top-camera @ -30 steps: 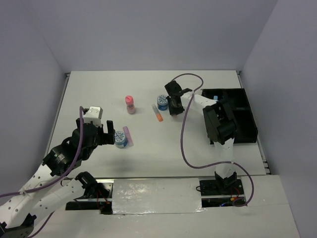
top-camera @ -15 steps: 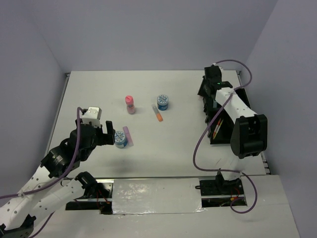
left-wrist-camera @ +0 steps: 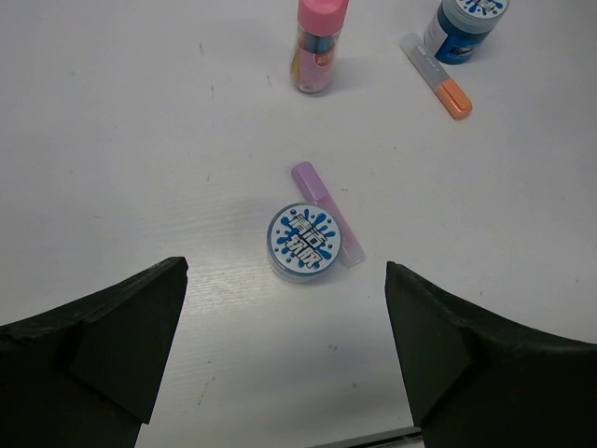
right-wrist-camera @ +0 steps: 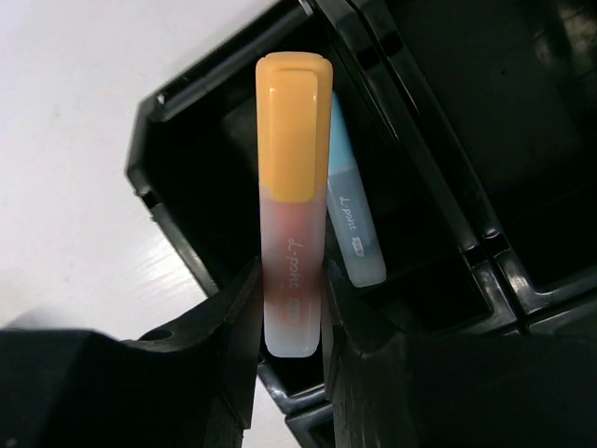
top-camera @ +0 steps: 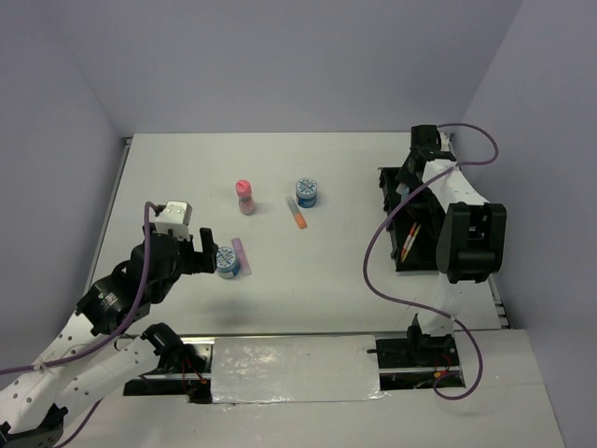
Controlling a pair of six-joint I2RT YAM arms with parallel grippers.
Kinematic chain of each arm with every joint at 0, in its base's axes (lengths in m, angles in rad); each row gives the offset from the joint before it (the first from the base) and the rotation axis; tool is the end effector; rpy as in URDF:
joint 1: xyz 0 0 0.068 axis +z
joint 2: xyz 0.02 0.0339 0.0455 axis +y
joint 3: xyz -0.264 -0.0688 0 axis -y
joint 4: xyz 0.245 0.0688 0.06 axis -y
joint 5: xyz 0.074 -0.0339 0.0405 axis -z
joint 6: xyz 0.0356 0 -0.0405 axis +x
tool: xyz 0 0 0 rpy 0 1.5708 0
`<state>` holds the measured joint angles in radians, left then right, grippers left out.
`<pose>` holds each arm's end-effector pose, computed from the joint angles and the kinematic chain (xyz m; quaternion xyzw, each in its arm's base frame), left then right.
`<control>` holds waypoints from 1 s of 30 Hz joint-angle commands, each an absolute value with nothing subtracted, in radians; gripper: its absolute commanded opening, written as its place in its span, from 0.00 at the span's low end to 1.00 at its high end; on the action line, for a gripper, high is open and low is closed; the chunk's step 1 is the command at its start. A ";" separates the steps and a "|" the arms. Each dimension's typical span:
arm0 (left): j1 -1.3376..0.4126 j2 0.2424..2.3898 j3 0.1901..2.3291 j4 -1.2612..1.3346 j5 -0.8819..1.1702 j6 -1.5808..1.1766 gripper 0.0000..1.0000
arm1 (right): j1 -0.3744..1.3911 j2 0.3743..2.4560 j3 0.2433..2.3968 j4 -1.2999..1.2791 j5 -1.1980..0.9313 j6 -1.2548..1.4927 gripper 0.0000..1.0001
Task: Sort the stationery into containers
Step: Place the stationery in the storage box, then pick up the stationery from the center of the board.
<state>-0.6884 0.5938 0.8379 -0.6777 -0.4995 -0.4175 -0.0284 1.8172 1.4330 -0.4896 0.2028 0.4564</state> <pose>0.1035 -0.0630 0.3344 -0.0216 0.8270 -0.0968 0.5534 0.4035 -0.0186 0.2498 0.2580 0.8994 -0.0208 0.3522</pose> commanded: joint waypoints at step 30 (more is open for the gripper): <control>-0.675 0.595 0.861 -0.678 -0.603 -0.446 0.99 | 0.646 1.899 1.558 -0.483 0.133 0.186 0.71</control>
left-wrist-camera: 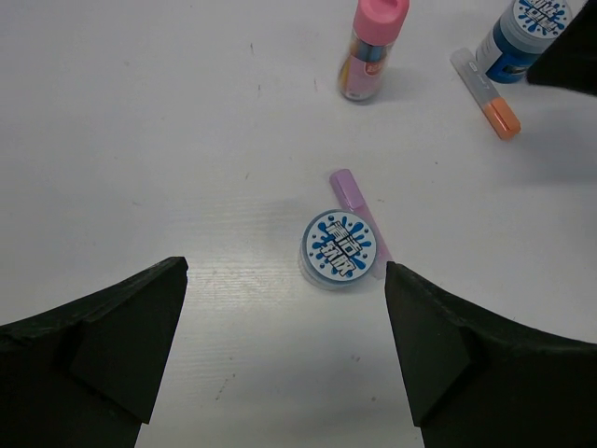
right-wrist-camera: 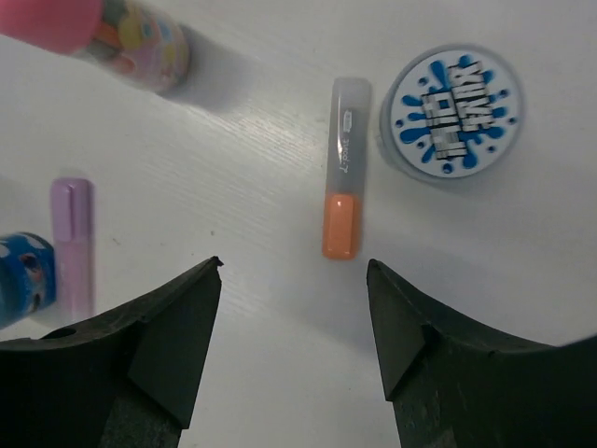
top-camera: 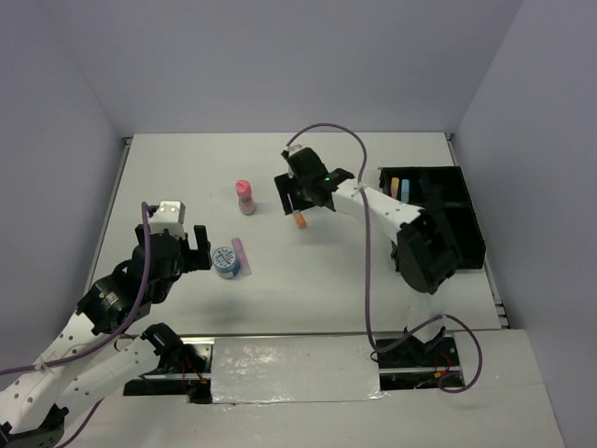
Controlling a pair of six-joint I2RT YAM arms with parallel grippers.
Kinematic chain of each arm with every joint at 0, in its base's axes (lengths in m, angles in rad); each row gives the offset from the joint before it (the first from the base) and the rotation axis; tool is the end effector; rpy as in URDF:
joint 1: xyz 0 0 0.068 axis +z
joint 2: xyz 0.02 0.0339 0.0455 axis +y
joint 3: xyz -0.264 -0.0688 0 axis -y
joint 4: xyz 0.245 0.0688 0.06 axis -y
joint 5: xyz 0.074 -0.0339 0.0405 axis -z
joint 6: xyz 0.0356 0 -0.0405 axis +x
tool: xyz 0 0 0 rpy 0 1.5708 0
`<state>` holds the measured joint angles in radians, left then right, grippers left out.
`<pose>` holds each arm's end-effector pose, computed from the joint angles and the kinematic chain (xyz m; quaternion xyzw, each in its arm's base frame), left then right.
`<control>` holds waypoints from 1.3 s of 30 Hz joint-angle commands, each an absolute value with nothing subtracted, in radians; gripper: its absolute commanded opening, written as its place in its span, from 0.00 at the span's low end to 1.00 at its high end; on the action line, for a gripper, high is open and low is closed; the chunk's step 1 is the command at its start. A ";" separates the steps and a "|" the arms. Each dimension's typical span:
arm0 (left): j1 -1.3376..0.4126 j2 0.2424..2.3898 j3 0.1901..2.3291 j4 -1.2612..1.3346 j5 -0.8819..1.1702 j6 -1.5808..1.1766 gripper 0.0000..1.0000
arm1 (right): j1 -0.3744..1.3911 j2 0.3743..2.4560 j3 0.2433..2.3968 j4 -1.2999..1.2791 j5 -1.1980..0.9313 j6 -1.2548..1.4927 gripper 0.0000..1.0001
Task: Sort the stationery into containers
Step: Pick up the stationery from the center of the board.
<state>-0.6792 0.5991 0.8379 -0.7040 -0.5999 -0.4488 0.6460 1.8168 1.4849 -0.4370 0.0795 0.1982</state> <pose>0.1046 -0.0586 0.3322 -0.0607 0.8255 -0.0556 0.5584 0.3324 0.2471 0.2703 -0.1891 0.9004 0.1264 0.3707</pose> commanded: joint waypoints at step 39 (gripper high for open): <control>-0.675 0.595 0.853 -0.655 -0.540 -0.416 0.99 | 0.428 1.588 1.434 -0.405 0.041 0.313 0.00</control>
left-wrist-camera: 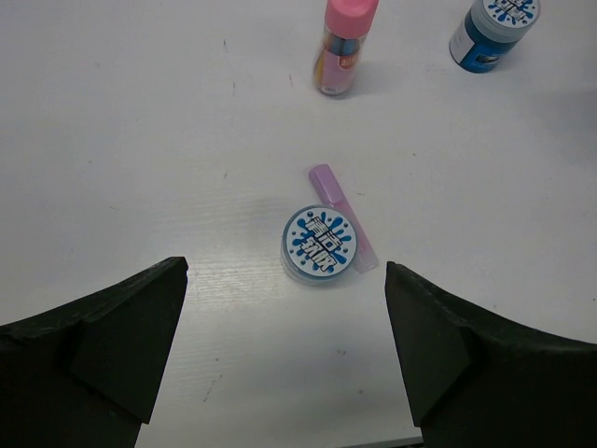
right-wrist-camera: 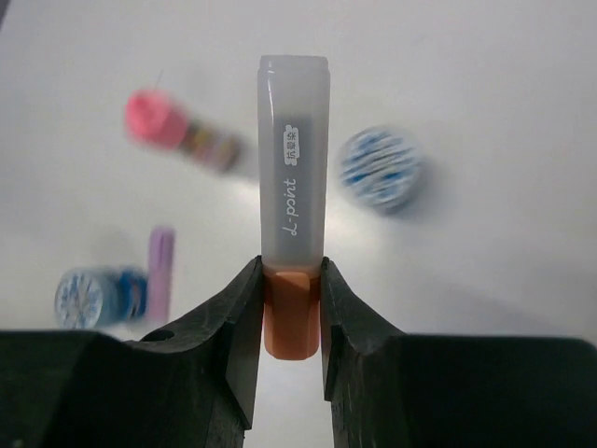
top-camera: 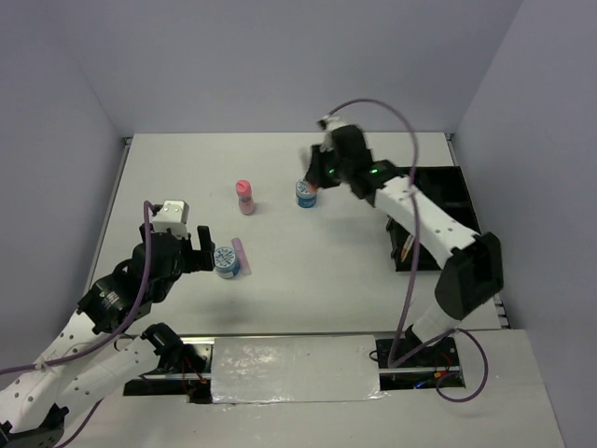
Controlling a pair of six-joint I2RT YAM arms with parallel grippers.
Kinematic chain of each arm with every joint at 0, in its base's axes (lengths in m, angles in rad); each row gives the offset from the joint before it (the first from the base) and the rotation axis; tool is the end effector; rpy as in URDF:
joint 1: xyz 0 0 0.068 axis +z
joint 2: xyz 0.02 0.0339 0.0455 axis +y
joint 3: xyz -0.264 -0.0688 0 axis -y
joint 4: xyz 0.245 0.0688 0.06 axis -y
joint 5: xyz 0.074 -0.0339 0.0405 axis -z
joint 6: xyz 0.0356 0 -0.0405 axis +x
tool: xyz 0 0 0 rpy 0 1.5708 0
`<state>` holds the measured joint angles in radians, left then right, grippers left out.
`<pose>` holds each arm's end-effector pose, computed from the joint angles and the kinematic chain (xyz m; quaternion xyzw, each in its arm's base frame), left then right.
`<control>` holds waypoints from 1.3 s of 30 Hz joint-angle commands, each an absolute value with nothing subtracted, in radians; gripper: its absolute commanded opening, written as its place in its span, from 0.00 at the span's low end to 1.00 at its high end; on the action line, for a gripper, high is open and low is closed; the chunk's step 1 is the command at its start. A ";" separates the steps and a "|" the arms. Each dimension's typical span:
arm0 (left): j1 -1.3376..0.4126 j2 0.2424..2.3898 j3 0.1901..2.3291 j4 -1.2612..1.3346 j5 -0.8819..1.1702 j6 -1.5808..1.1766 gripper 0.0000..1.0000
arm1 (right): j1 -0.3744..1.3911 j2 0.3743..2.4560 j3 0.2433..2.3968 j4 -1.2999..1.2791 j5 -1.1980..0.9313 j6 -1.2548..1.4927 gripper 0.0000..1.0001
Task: Sort the stationery into containers
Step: Place the stationery in the storage box.
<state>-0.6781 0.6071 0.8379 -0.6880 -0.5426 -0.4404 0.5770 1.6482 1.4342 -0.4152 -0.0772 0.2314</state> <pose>0.1063 -0.0620 0.3324 -0.0436 0.8289 -0.0773 0.5523 0.3179 0.2102 0.3189 -0.1704 0.8743 0.2099 0.4032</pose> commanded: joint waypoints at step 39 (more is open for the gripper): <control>-0.675 0.594 0.861 -0.679 -0.601 -0.442 0.99 | 0.243 1.539 1.370 -0.448 0.097 0.298 0.68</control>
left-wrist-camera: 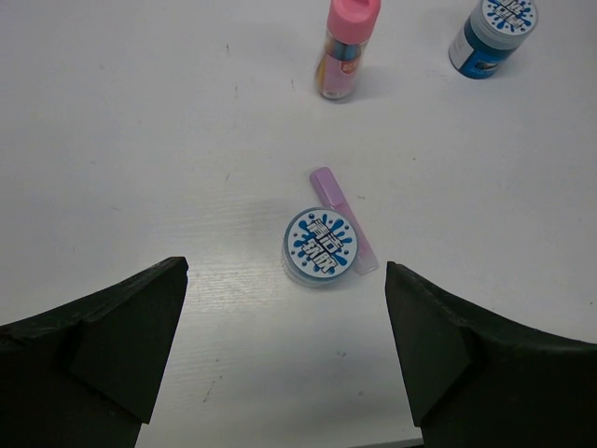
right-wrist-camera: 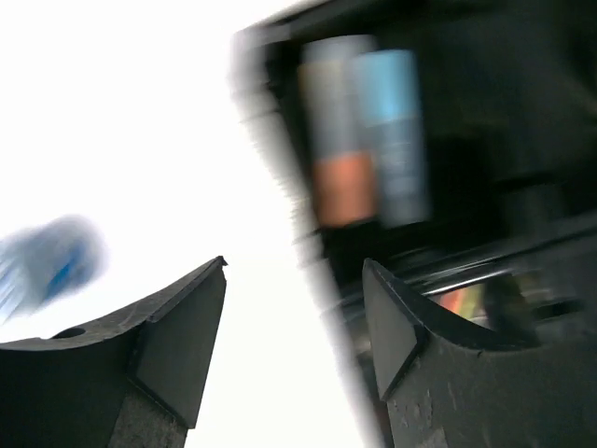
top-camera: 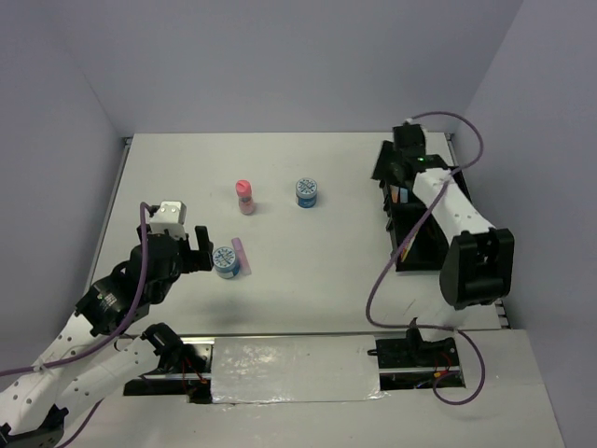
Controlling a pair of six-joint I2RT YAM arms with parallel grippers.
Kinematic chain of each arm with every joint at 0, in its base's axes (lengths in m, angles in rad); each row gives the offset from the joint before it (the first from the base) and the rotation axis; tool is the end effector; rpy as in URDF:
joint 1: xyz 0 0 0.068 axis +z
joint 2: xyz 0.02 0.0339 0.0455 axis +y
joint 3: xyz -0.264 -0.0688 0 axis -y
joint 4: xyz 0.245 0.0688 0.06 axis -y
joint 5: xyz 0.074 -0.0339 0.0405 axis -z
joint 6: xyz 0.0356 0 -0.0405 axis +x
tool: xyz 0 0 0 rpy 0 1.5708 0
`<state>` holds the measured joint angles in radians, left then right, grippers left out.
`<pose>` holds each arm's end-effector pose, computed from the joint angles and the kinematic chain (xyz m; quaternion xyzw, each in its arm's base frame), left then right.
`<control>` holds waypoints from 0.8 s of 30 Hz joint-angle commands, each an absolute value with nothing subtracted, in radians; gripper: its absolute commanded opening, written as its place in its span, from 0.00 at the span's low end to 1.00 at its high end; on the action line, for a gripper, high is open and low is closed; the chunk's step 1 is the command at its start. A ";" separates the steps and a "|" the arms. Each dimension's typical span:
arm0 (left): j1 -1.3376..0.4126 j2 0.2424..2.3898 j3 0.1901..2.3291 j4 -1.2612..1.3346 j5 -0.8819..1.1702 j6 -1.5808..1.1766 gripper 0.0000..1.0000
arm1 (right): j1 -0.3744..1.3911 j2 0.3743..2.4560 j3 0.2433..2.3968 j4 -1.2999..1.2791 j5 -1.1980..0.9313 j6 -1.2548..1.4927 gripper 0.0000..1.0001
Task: Sort the stationery into containers
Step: Place the stationery in the storage box, then move the stationery to the center of the board.
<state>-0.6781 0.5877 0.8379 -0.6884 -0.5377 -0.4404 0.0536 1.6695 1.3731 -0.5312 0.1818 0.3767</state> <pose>0.1029 -0.0595 0.3343 -0.0450 0.8247 -0.0844 0.5574 0.3714 0.0135 0.2818 0.1818 0.9105 -0.0054 0.3713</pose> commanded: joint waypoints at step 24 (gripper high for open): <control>-0.644 0.558 0.877 -0.730 -0.713 -0.505 0.99 | 1.058 2.039 1.624 -0.482 0.253 0.451 0.65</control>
<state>-0.6502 0.5522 0.8551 -0.7696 -0.7265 -0.5243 1.0374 2.0315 1.5528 -0.4683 0.2512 0.4324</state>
